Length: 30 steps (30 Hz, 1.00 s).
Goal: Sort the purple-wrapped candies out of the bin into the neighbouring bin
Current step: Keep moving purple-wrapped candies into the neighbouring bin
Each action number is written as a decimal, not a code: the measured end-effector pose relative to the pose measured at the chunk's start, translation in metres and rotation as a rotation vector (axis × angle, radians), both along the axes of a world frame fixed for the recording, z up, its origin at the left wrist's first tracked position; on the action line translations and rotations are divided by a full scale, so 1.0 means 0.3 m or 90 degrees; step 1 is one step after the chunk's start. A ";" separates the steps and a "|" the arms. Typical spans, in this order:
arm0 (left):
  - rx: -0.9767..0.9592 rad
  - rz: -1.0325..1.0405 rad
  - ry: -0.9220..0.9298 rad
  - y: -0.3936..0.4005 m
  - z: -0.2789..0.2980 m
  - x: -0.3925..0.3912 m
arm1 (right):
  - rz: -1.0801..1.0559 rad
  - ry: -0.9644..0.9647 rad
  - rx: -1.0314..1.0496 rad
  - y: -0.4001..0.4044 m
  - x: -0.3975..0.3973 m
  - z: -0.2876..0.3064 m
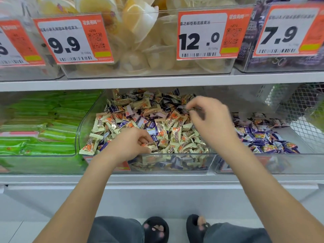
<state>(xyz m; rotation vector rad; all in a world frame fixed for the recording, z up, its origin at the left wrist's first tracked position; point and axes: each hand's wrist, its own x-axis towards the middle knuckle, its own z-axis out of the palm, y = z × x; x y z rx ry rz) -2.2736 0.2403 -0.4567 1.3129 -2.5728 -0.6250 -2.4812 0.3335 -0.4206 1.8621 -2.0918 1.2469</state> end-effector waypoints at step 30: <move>-0.267 0.059 -0.005 -0.064 -0.040 0.126 | 0.203 0.055 0.254 -0.319 0.260 -0.213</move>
